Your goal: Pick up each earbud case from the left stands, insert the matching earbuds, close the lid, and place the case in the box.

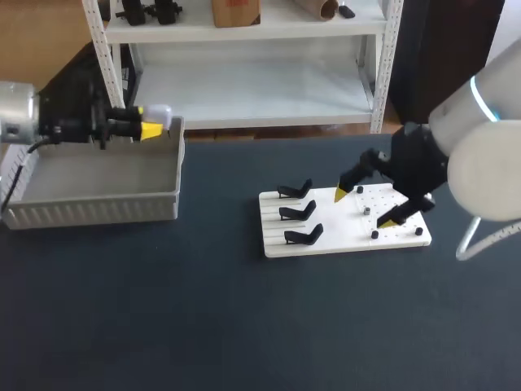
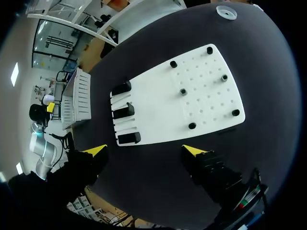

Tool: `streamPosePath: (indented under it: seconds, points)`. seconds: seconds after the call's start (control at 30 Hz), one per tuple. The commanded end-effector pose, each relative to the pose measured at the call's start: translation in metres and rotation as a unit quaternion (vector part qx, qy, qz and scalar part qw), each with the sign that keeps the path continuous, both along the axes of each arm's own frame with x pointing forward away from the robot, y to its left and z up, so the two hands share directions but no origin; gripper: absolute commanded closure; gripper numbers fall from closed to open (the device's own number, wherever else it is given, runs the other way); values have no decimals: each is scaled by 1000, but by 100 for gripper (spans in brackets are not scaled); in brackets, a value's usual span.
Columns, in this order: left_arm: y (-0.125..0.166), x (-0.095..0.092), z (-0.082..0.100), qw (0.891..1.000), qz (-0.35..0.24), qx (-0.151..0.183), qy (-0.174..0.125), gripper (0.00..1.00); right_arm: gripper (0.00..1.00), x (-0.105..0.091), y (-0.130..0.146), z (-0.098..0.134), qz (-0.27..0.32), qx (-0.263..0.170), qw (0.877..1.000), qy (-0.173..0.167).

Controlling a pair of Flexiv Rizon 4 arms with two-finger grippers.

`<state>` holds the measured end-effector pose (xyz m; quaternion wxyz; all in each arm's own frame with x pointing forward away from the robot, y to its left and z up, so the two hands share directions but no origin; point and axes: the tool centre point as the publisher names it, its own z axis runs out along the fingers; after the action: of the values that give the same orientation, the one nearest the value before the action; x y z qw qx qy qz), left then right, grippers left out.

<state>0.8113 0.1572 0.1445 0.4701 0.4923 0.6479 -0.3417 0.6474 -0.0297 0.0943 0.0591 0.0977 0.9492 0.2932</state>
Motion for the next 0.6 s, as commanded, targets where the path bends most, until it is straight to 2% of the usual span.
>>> streamPosePath:
  seconds: [0.03, 0.17, 0.23, 0.33, 0.5, 0.53, 0.57, 0.6]
  points:
    - [26, 1, -18, 998, 26, 35, 34, 100, 0, -12, -7, -4, -23, -8, 1000, -13]
    - [41, 1, -40, 993, 60, 70, 72, 100, 0, -19, -11, -8, -33, -11, 999, -6]
    - [48, 1, -49, 992, 73, 64, 81, 100, 0, -21, -12, -8, -36, -11, 999, -5]
    - [51, -1, -62, 986, 87, 91, 104, 100, 0, -24, -11, -10, -39, -11, 999, -3]
    - [59, -5, -81, 983, 105, 87, 126, 100, 0, -27, -10, -10, -42, -11, 999, -2]
    - [61, -5, -83, 982, 107, 86, 127, 85, 0, -27, -10, -10, -42, -10, 999, -2]
    - [62, -6, -84, 982, 109, 83, 127, 64, 0, -28, -10, -10, -42, -10, 999, -3]
    - [62, -6, -84, 983, 108, 79, 125, 51, 0, -28, -10, -10, -43, -10, 999, -3]
